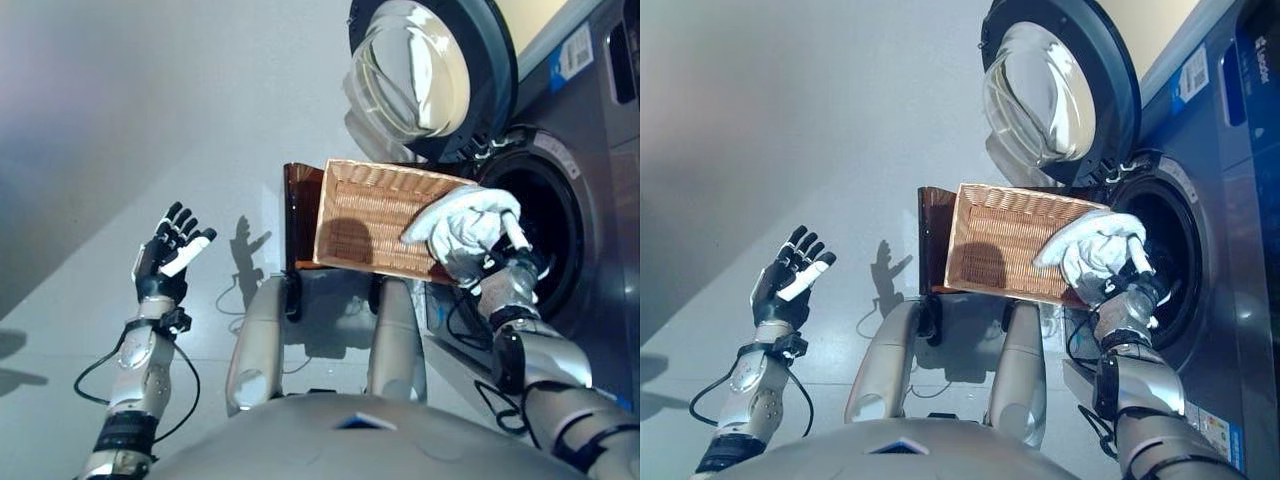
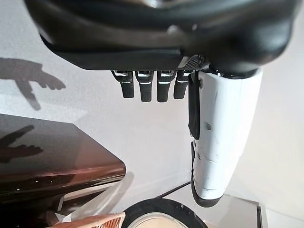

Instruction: Pick up the clothes and place them into the washing machine

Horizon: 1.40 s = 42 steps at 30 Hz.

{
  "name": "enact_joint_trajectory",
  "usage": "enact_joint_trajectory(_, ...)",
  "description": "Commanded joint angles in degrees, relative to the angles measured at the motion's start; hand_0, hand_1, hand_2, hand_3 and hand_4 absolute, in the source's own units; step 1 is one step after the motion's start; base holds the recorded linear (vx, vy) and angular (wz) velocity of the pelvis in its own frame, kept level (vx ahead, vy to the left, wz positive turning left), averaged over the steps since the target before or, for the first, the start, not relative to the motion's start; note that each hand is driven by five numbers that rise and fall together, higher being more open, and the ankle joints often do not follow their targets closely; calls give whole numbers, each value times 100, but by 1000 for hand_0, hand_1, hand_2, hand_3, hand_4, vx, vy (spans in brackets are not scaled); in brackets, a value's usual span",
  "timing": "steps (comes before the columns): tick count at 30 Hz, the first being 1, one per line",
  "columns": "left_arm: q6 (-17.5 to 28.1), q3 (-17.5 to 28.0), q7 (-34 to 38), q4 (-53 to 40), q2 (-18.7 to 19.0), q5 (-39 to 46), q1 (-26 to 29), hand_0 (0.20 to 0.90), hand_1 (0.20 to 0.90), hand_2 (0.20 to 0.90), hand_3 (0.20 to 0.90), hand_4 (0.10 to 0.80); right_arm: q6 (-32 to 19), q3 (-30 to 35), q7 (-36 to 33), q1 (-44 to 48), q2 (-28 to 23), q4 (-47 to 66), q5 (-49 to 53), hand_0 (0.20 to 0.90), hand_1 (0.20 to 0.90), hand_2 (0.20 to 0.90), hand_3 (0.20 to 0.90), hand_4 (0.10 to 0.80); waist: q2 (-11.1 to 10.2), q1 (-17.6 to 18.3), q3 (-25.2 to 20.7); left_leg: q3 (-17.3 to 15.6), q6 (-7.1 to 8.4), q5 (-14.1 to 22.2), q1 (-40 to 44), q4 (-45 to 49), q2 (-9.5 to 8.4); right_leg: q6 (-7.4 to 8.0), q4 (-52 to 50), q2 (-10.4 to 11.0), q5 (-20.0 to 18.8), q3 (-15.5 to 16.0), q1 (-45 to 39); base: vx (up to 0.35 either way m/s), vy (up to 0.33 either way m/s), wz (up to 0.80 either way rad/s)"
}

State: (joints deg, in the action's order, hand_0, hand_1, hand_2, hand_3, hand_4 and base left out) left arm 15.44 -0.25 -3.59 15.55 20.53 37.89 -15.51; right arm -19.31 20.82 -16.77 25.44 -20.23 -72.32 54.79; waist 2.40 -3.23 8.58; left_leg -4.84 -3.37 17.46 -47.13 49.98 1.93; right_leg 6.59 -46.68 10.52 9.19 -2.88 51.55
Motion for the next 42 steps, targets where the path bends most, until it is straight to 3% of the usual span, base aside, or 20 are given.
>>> enact_joint_trajectory(1,485,146,79,-498,82,127,74,900,900,900,900,800,-846,219,193,167,-193,137,1257,200,200,200,200,300,266,-59,-177,85,270,-427,-6,-578,18,-393,42,-57,177,122,-91,0,0,0)
enact_joint_trajectory(11,400,-114,185,-485,71,374,45,900,900,900,900,800,-1643,881,147,513,308,621,2737,200,200,200,200,300,424,-57,-241,69,290,-410,-97,-531,12,-402,-28,-57,222,76,-12,0,0,0)
enact_joint_trajectory(16,378,-223,140,-497,117,412,27,900,900,900,900,800,-1762,932,-29,713,291,581,2766,200,200,200,200,300,487,-87,-312,76,310,-311,-78,-535,-12,-386,-86,-52,343,32,-9,25,-1,-1)
enact_joint_trajectory(24,440,-237,61,-629,308,497,-19,900,900,900,900,800,-1898,1079,-590,1279,-616,425,2471,200,200,200,200,300,662,-144,-374,0,324,-565,-105,-736,-58,-398,-34,15,199,-23,66,-29,-4,1)
enact_joint_trajectory(39,398,-335,22,-791,465,646,-179,900,900,900,900,800,-2240,1170,-1366,1694,-2316,417,2059,200,200,200,200,300,801,-148,-487,68,389,-607,-154,-799,-66,-369,-100,58,278,10,110,4,-9,2)
enact_joint_trajectory(42,398,-330,31,-780,470,635,-210,900,900,900,900,800,-2215,1114,-1436,1664,-2364,352,1960,200,200,200,200,300,806,-143,-497,69,390,-600,-190,-771,-55,-370,-111,54,274,25,126,1,-5,2)
